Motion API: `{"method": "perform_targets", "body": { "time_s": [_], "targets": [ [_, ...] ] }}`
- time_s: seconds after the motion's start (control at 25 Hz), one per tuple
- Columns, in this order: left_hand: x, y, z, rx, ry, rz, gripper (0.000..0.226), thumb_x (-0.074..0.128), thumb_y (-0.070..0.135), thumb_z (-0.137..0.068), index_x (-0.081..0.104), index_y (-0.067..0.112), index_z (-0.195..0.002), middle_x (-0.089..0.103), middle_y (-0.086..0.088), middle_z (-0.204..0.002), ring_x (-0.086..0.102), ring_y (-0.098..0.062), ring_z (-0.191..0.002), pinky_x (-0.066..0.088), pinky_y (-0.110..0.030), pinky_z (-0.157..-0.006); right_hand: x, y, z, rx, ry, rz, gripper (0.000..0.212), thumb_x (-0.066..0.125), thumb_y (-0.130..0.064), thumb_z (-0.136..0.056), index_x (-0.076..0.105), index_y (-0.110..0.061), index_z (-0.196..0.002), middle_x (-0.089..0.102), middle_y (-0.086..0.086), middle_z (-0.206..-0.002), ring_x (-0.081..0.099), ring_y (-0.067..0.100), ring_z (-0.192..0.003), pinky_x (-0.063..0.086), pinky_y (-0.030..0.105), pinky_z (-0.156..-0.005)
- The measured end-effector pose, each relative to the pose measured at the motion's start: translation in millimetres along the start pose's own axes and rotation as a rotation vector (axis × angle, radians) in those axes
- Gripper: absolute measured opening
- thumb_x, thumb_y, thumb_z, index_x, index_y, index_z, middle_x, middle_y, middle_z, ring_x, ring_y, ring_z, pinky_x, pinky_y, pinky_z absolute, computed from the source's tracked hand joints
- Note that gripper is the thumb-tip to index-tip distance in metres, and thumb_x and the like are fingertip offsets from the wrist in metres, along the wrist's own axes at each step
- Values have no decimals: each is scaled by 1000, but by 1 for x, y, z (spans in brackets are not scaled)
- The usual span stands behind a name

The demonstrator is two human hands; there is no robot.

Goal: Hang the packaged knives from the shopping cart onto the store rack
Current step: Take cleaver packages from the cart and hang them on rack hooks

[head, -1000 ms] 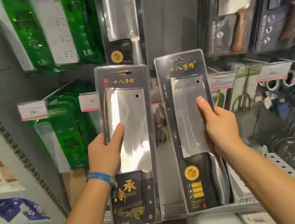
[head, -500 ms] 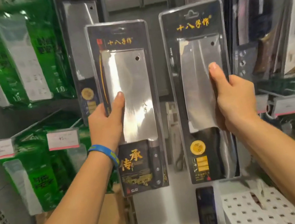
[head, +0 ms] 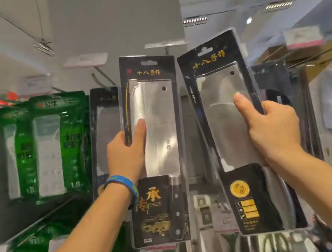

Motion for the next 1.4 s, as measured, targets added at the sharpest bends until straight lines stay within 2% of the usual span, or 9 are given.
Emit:
{"method": "perform_targets", "body": {
  "time_s": [0.08,0.24,0.4,0.48,0.56,0.76,0.92,1.2,1.4],
  "targets": [
    [4,-1,-11,-19,-6,-7,70,60,74,-78,55,5,-67,58,-5,-61,50,-14,-54,43,-31,-53,-3,-5,-11,-28,-2,50,80,58,-77,-85,40,-4,-57,39,6,-51,36,22,-49,29,39,-50],
    [-1,-14,-5,18,-14,-6,60,63,69,-80,39,22,-52,43,13,-42,37,-4,-39,31,-14,-38,-5,-3,-14,-47,-21,126,84,56,-76,-85,46,3,-61,49,18,-58,43,28,-53,32,39,-52],
    [8,-14,-15,35,-51,22,58,62,72,-79,42,23,-53,46,13,-44,40,-3,-40,33,-11,-39,-6,-18,-20,-85,63,73,76,56,-74,-87,37,-7,-56,38,7,-52,33,21,-49,27,37,-51],
    [16,-6,-24,61,-71,8,58,62,71,-80,42,22,-55,46,12,-45,41,-3,-41,33,-11,-39,-2,-27,-27,-120,62,69,79,56,-76,-86,44,-2,-59,45,11,-55,38,26,-51,30,39,-51],
    [24,-3,-29,66,-83,-11,59,61,71,-79,45,19,-57,47,7,-50,41,-4,-43,34,-14,-41,4,-33,-31,-133,40,72,85,54,-78,-85,55,5,-69,56,17,-64,50,32,-59,37,42,-53],
    [38,-11,-20,21,-165,-73,67,58,77,-76,44,13,-61,43,-2,-56,38,-12,-49,36,-31,-49,10,-32,-29,-102,46,70,85,56,-78,-85,49,4,-66,51,17,-61,39,22,-54,31,40,-52],
    [29,-28,-6,-77,-158,-42,75,56,80,-71,49,6,-63,50,-10,-58,42,-10,-50,38,-32,-52,8,-32,-33,-92,39,46,85,56,-80,-84,54,3,-68,55,16,-63,43,23,-54,35,40,-51],
    [35,13,-32,81,-150,-63,79,55,83,-71,61,3,-73,63,-17,-69,54,-25,-58,50,-42,-59,4,-38,-46,-87,92,-3,75,57,-82,-82,53,-9,-61,53,0,-56,46,8,-50,39,40,-52],
    [37,12,-27,66,-174,-107,67,53,80,-73,49,14,-61,46,-3,-55,41,-18,-52,39,-36,-52,9,-37,-42,-87,55,36,85,57,-83,-82,61,1,-75,63,14,-71,59,33,-68,51,53,-62]
  ]
}}
Point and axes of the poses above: each hand's wrist, its own z-axis away from the middle knuckle, its own x-axis out of the palm, y = z × x, the point moved 2 cm from there along -z, towards the middle knuckle
